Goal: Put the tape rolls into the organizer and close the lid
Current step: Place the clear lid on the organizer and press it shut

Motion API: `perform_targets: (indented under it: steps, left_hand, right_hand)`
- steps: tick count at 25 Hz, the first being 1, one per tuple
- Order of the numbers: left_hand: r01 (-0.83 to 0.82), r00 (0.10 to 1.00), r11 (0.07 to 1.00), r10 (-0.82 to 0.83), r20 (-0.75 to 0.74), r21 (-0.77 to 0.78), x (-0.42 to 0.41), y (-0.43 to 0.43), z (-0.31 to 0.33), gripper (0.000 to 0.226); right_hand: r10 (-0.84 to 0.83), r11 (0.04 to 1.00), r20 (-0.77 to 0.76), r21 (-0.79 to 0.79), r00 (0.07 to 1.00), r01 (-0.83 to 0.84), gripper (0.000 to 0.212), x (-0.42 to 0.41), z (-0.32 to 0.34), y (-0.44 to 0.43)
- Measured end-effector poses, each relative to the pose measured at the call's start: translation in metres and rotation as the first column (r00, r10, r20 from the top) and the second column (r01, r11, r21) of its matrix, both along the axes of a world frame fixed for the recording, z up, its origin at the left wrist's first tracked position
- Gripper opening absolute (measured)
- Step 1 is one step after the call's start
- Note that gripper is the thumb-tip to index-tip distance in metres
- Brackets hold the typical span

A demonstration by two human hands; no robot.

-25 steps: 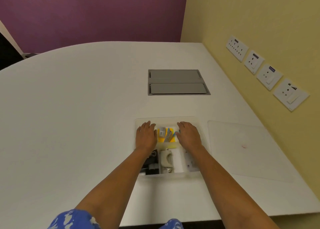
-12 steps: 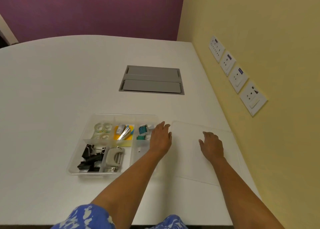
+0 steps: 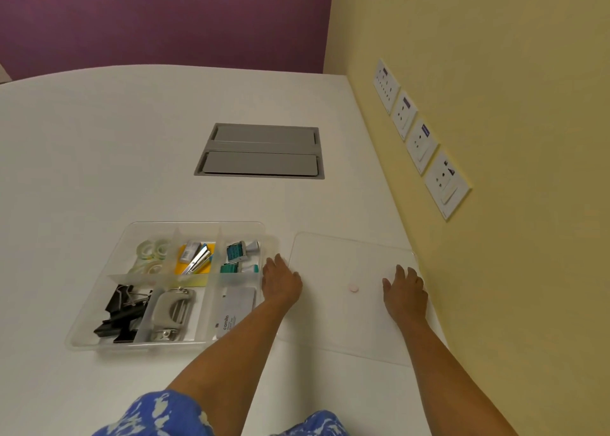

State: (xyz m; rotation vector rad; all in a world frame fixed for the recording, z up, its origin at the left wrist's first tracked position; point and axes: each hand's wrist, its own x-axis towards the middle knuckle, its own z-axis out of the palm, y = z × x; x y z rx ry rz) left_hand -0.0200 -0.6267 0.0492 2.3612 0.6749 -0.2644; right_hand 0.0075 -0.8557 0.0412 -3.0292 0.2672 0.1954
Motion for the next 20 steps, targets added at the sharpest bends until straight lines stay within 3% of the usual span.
perform_targets:
  steps: [6,9,13,17,20]
  left_hand:
    - [-0.118,0.993,0.972,0.115,-0.025,-0.204,0.020,-0.017,0.018,0.054]
    - [-0.265,0.964,0.892,0.248,-0.093,-0.367,0.027,-0.016,0.030,0.055]
    - [-0.333,0.938,0.834,0.342,-0.061,-0.441,0.033,-0.006,0.050,0.043]
    - [-0.251,0.931,0.654,0.366,0.007,-0.714,0.039,-0.011,0.080,0.031]
    - [-0.139,0.926,0.670,0.348,0.144,-0.729,0.041,-0.015,0.108,0.029]
  right_hand:
    - [0.001,1.000,-0.016,0.027,1.000,0.000,0.054,0.004,-0.003,-0.004]
    - [0.002,0.999,-0.022,0.051,1.000,-0.001,0.053,0.007,0.000,-0.007]
    - [-0.029,0.991,0.030,0.131,0.999,0.025,0.050,0.010,0.004,-0.008]
    - [-0.147,0.949,0.103,0.295,0.984,0.111,0.047,0.012,0.008,-0.003]
    - [-0.242,0.864,0.151,0.483,0.958,0.142,0.044,0.015,0.017,0.005]
